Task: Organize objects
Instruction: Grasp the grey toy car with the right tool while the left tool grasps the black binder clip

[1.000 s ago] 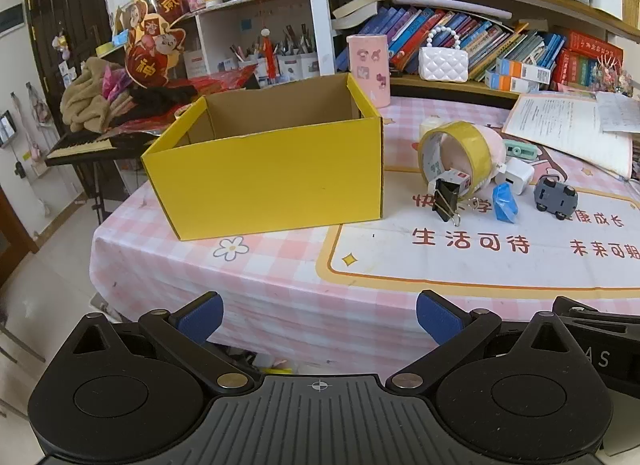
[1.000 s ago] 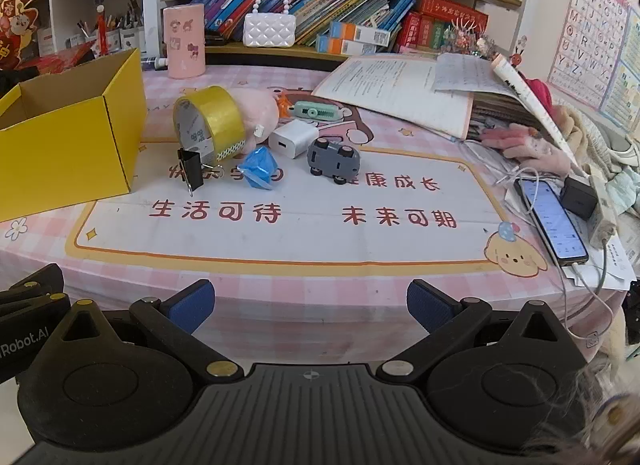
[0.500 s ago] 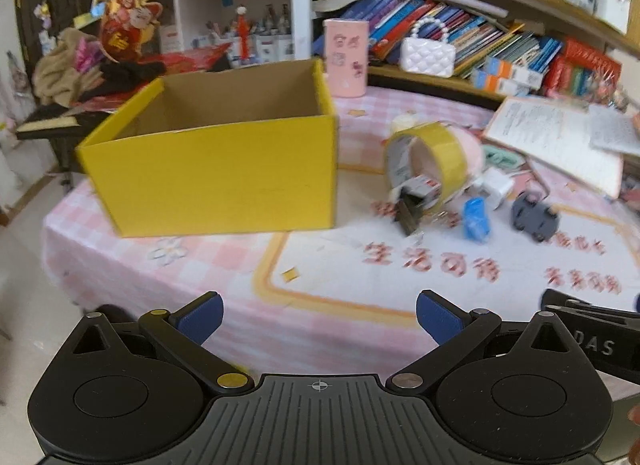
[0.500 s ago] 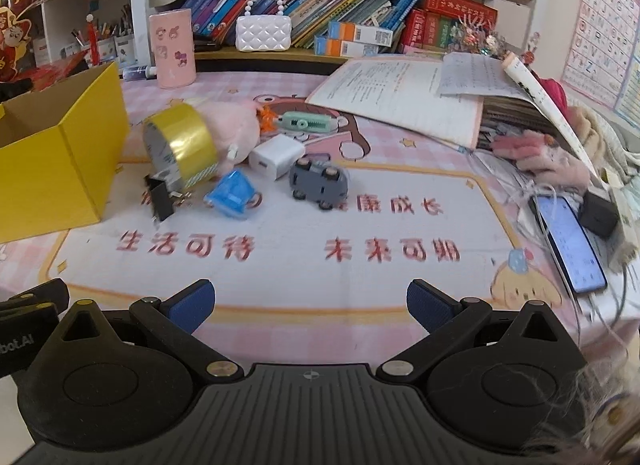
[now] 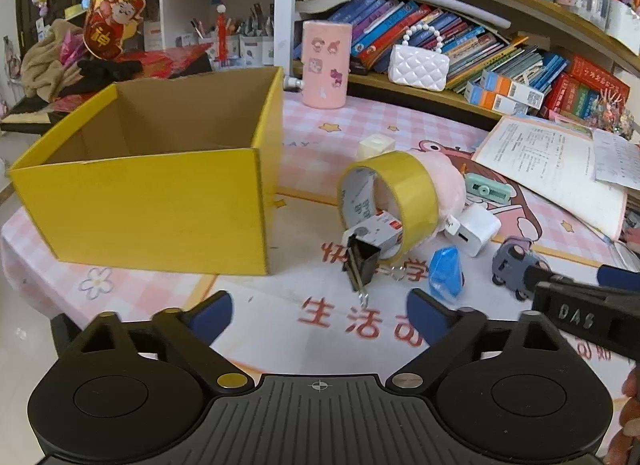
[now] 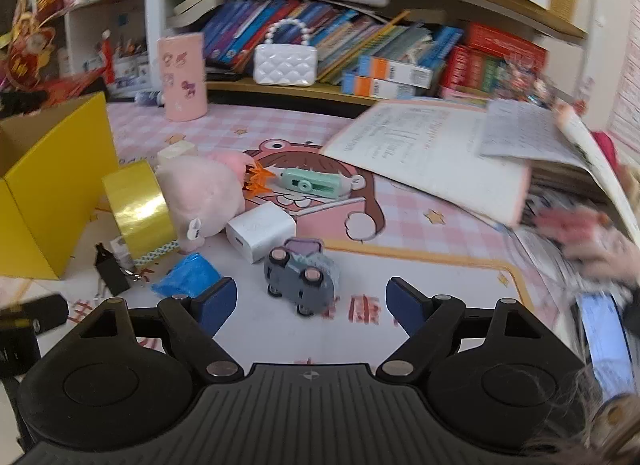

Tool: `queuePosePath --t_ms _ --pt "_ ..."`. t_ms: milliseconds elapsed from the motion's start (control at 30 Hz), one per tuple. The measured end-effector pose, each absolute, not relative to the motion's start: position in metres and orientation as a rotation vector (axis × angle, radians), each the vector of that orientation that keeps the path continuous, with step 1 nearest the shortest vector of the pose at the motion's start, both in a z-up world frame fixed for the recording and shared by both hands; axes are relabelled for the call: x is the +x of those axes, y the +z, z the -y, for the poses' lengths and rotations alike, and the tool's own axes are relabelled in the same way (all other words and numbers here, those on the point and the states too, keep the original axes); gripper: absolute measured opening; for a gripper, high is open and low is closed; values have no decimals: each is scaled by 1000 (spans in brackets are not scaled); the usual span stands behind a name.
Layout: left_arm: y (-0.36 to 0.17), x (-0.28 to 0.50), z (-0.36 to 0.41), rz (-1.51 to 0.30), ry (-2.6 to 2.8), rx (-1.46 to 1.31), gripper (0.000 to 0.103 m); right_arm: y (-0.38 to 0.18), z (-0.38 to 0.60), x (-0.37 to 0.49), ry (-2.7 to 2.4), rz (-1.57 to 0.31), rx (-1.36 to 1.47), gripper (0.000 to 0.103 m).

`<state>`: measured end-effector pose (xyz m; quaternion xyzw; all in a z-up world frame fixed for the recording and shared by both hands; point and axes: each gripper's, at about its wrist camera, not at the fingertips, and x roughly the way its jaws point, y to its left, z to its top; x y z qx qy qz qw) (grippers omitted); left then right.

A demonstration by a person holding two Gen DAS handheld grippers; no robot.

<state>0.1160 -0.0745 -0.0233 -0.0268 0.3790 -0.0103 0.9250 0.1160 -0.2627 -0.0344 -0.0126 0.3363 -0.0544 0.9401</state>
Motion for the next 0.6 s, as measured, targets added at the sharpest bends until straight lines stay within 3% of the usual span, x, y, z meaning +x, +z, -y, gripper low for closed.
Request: queuePosePath --t_ms 67,433,600 --pt "-26 128 79 -785 -15 -59 82 -42 268 128 -81 -707 -33 80" --pt "-51 174 111 -834 6 -55 78 -64 283 169 3 -783 -20 80" --pt "-64 182 119 -873 8 -22 58 -70 281 178 33 -796 -30 80"
